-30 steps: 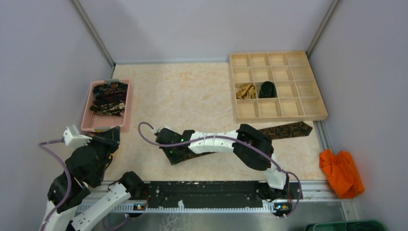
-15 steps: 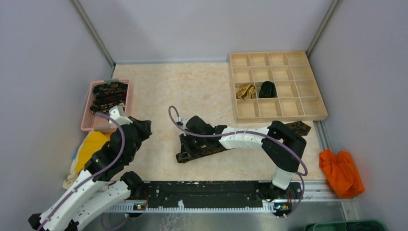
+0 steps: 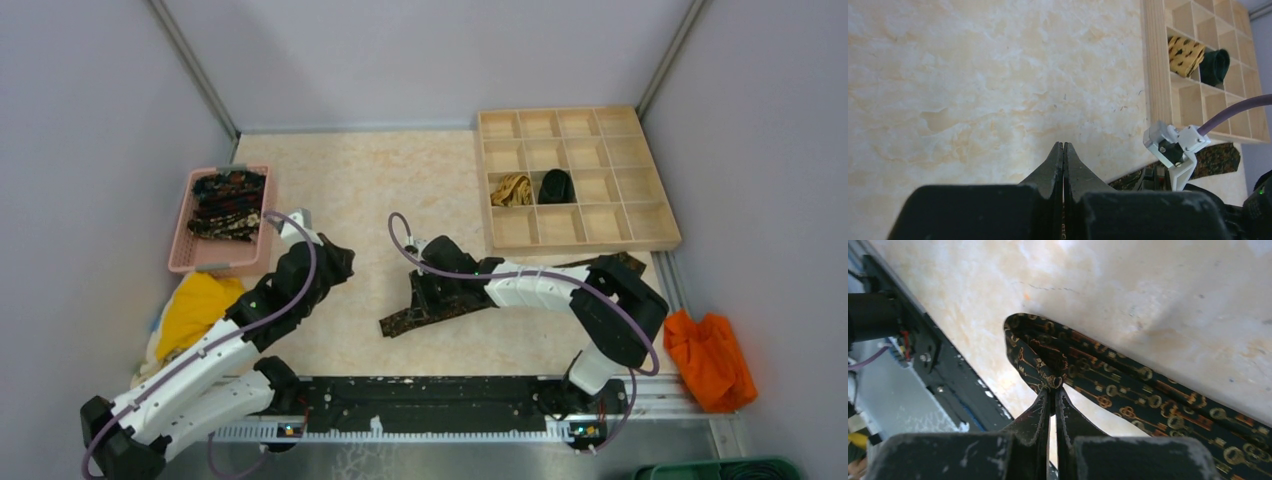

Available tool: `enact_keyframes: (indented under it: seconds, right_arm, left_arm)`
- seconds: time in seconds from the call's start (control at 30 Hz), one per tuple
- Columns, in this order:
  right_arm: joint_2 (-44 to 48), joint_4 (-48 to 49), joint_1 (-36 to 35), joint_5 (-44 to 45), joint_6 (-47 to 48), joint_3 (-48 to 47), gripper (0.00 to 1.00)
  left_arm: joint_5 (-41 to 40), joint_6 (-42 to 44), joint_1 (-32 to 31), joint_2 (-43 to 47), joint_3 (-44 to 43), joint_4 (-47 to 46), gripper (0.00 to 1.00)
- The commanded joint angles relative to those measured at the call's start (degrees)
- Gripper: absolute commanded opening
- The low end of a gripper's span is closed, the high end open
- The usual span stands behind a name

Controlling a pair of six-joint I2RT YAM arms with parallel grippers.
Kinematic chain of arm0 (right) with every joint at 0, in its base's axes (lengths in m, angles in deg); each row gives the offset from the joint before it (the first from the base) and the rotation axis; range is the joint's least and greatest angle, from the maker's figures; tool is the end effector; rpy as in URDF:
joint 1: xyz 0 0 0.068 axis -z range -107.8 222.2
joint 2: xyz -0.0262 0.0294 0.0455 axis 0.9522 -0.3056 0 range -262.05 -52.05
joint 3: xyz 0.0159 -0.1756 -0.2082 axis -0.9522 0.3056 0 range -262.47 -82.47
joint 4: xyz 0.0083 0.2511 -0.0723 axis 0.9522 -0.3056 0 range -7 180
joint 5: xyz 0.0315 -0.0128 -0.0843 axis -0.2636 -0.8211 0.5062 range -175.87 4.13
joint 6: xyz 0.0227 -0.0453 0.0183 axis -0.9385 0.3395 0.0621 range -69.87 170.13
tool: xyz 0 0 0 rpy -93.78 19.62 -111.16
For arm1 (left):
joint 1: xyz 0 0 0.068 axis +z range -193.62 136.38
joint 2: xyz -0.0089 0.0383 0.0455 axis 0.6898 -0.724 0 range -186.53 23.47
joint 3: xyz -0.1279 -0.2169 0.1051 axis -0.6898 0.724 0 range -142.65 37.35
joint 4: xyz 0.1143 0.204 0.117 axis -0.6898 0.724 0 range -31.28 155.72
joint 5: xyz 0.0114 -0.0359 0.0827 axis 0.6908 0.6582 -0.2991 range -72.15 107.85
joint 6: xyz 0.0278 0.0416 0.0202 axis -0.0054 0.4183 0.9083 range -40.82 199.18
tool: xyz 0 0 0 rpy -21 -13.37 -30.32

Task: Roll the ties
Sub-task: Roll the tie at the center of the board.

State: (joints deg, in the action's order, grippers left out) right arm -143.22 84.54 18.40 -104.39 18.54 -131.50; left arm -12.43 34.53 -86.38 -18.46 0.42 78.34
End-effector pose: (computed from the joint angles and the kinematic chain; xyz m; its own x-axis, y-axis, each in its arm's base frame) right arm 0.1798 0.2649 0.1780 -0.8386 -0.3047 -0.4515 -0.5310 0.6419 0.5532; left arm 0.1356 -0.1008 0.2846 -0.3931 -0.4630 -0.7944 -0.0372 0.8713 -0.4894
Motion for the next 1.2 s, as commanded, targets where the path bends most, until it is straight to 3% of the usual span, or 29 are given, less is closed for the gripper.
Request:
enact_keyframes:
  seconds: [0.0,0.17,0.33,0.5,0.7,0.8,0.9,1.17]
  right_arm:
    - [0.7,-4.0,0.4,5.8,3.2,-0.8,0.01]
    - [-2.3,-6.2,0.4,7.7,3.8,-2.1,0.10]
    - [-3.3,-6.7,0.4,8.7,3.4,-2.6,0.32]
    - [-2.1,-9.6,-0.2,12.4,3.3,-4.1,0.34]
    - [6.5,-11.0,-4.5,17.9,2.8,-4.0,0.34]
    - [9.5,-10.5,-7.0,17.5,0.2,-1.4,0.28]
    - [10.5,-5.8,-8.5,13.3,-3.3,3.5,0.00]
    - [4.5,15.0,-9.5,2.7,-9.9,12.4,0.00]
  left_arm:
    - [6.2,1.5,-0.2,-4.0,1.5,-6.1,0.00]
    - [7.4,1.9,-0.1,-5.5,3.1,-7.3,0.00]
    - [7.5,2.7,-0.1,-4.8,5.2,-8.4,0.00]
    - [9.1,2.9,-0.1,-5.7,8.0,-10.8,0.00]
    - [10.9,2.4,-0.1,-12.0,12.3,-20.6,0.00]
    - [12.8,2.0,0.0,-17.4,11.7,-23.8,0.00]
    - [15.7,3.0,0.2,-23.6,10.4,-26.4,0.00]
    - [25.6,2.6,0.9,-31.6,13.1,-34.1,0.00]
